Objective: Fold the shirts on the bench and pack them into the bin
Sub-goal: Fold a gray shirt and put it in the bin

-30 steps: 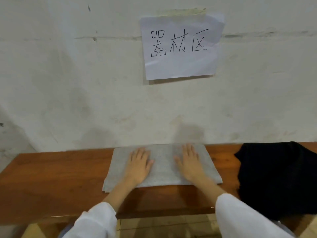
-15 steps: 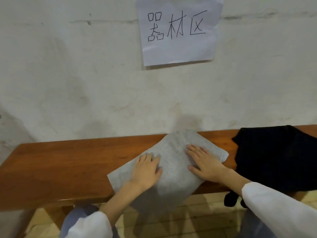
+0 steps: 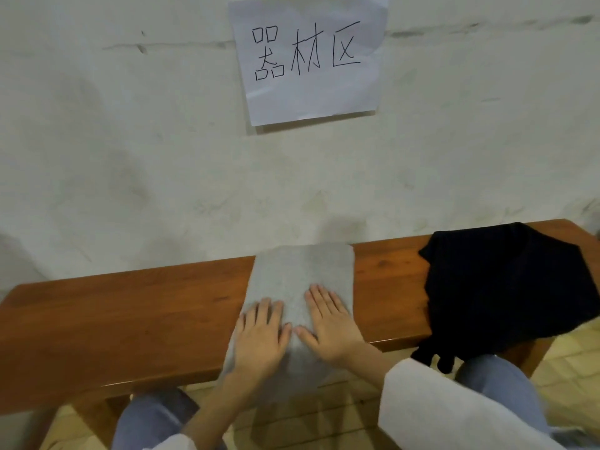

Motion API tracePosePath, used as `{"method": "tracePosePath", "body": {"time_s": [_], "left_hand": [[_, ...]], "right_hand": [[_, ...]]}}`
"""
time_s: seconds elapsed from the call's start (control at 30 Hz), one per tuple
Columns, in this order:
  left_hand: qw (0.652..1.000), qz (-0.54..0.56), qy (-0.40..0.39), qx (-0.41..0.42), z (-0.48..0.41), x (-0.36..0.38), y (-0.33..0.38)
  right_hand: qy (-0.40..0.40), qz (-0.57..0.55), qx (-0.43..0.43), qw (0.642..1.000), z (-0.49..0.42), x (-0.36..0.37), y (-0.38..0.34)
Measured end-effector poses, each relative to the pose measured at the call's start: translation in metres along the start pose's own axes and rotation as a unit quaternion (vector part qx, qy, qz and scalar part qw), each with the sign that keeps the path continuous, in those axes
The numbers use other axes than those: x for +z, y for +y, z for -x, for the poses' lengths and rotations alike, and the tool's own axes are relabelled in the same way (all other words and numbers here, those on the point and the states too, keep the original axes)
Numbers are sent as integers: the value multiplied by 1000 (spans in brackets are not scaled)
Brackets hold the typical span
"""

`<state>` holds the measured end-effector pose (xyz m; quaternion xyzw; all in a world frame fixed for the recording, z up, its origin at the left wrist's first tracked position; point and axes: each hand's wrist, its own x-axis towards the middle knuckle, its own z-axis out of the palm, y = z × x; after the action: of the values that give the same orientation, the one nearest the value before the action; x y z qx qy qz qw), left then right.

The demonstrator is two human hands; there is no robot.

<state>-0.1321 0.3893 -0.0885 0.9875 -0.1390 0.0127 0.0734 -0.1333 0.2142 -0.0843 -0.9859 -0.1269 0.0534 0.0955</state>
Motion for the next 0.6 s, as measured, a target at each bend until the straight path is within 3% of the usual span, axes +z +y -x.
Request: {"method": "tracePosePath", "body": {"time_s": [0.1,0.17,0.27,0.6], "left_hand": [[999,-4,31,30,9,-3,-14],[997,-16,23,77,5,-4,-22],[989,-11,-6,145,-2,-2,-28],[981,-75,-42,173,14,3,-31]], "right_hand": [[-31,36,-140,989,0,-15,27],[-25,57,-168,984,2,-18,43],[-37,61,-129,989,8,-17,59],[-32,102,-81,991,42,-8,56]]}}
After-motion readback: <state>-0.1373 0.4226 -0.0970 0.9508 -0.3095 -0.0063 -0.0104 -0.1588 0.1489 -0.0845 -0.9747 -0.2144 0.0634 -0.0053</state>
